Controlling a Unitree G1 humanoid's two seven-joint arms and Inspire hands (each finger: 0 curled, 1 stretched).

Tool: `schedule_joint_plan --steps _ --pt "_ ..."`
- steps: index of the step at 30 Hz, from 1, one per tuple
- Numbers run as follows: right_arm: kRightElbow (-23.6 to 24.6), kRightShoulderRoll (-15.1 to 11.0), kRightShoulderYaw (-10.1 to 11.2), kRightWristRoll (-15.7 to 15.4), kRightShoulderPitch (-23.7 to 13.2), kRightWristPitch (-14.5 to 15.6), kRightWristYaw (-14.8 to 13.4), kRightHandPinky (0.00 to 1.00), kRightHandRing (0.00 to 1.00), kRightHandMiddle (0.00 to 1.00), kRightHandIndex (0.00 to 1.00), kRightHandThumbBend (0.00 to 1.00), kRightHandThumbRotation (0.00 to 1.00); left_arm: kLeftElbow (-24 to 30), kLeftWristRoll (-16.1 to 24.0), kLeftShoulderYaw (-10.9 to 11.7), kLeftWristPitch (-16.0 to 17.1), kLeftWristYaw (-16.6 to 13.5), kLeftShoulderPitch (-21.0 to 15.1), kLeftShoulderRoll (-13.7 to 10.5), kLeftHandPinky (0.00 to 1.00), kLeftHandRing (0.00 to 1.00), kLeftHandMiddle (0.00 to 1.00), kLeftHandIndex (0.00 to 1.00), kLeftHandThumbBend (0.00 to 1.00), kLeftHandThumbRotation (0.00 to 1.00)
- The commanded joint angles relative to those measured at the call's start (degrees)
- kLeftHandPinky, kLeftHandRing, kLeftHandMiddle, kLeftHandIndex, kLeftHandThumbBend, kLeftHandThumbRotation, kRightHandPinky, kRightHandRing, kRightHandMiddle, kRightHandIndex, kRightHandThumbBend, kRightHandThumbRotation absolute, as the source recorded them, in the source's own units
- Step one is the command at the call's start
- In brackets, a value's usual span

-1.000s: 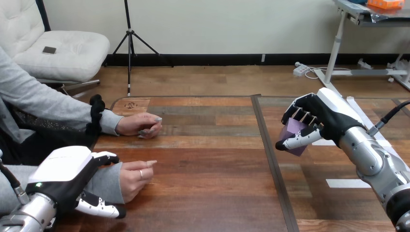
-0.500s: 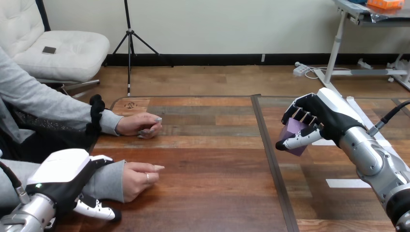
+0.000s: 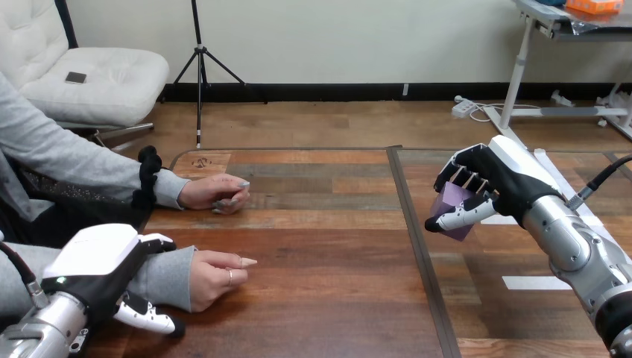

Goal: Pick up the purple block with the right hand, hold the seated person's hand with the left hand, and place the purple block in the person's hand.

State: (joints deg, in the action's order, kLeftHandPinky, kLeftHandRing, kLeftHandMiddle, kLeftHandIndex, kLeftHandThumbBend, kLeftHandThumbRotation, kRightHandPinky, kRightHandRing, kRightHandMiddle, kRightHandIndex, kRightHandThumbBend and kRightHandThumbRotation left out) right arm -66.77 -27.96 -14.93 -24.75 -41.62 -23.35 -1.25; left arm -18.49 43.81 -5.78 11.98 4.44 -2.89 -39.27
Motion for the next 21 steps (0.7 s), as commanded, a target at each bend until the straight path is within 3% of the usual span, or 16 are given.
schedule_joint_plan --steps 1,14,21 --pt "1.5 -1.2 1.5 1.0 -2.0 -0.2 -0.2 0.4 0.44 0.47 0.47 0.77 0.0 -1.9 1.0 -0.8 -0.6 -2.0 -3.4 -1.9 0.77 0.8 0.81 0.8 1.0 0.31" --pt "1.4 -1.1 1.7 1.2 -1.8 -0.3 -0.5 0.4 0.44 0.47 0.47 0.78 0.0 -4.8 1.0 -2.2 -0.2 -5.9 -4.5 -1.6 0.71 0.75 0.77 0.75 0.99 0.23" --pt "1.5 -1.1 1.7 1.3 -1.7 0.1 -0.3 0.4 0.44 0.47 0.47 0.77 0.0 -4.0 -0.3 -2.4 -2.4 -4.9 -5.0 -0.7 0.58 0.67 0.71 0.7 0.96 0.13"
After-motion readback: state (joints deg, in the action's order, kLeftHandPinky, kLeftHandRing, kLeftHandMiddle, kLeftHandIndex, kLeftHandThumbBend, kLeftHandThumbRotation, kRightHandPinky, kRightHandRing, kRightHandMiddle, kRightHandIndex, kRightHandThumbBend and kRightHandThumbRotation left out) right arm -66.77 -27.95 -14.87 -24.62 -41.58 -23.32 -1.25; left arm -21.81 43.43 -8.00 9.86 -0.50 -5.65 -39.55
